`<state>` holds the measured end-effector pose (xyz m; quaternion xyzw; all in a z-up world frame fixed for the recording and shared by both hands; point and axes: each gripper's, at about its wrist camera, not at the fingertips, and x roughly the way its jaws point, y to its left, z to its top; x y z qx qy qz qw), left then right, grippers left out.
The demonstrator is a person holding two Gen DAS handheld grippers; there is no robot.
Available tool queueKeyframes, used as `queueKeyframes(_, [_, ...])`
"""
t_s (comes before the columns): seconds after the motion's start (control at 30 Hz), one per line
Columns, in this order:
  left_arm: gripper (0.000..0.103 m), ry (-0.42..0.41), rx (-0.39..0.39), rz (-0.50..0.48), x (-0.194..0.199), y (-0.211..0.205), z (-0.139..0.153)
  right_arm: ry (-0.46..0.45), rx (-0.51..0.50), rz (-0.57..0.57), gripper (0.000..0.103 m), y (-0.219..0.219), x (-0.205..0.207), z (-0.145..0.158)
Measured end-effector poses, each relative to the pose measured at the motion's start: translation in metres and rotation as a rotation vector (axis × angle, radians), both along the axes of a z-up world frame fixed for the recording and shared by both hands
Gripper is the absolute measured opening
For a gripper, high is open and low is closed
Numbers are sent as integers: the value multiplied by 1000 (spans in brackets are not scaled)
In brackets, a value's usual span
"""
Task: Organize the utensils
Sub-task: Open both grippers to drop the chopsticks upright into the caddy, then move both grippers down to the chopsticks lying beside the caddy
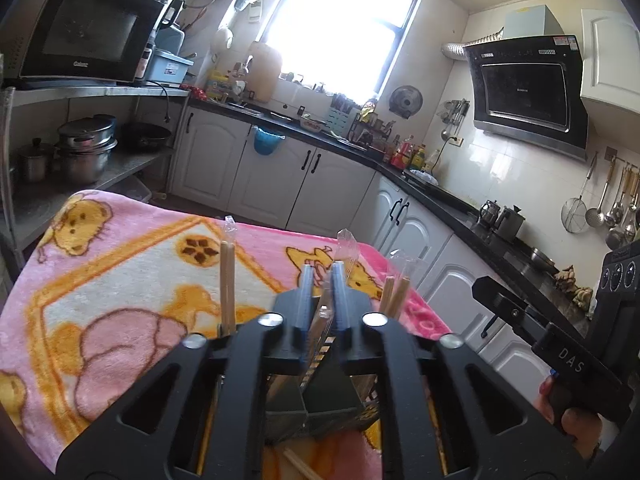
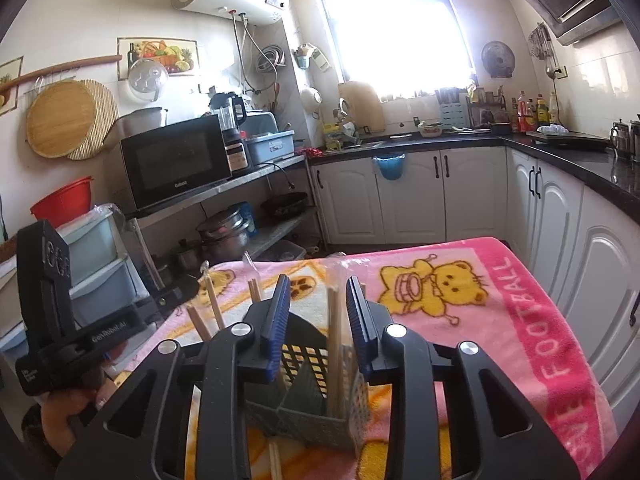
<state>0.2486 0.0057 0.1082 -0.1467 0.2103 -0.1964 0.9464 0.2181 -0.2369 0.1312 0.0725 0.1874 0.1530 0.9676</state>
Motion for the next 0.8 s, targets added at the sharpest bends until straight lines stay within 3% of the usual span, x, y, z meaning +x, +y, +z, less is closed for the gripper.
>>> queueKeyframes(0.17, [26,5,8,6,-6,2,0,22,1,-8,33,-4,-3,-3])
queueKeyframes(0.63, [73,-6,-5,36,-27,15,4,29,-22,-8,44,-7,-20,-6])
queueKeyframes(0.8, [84,-10,-18,57,-35,24,4,23,-36,-4,47,-7,-27,-5])
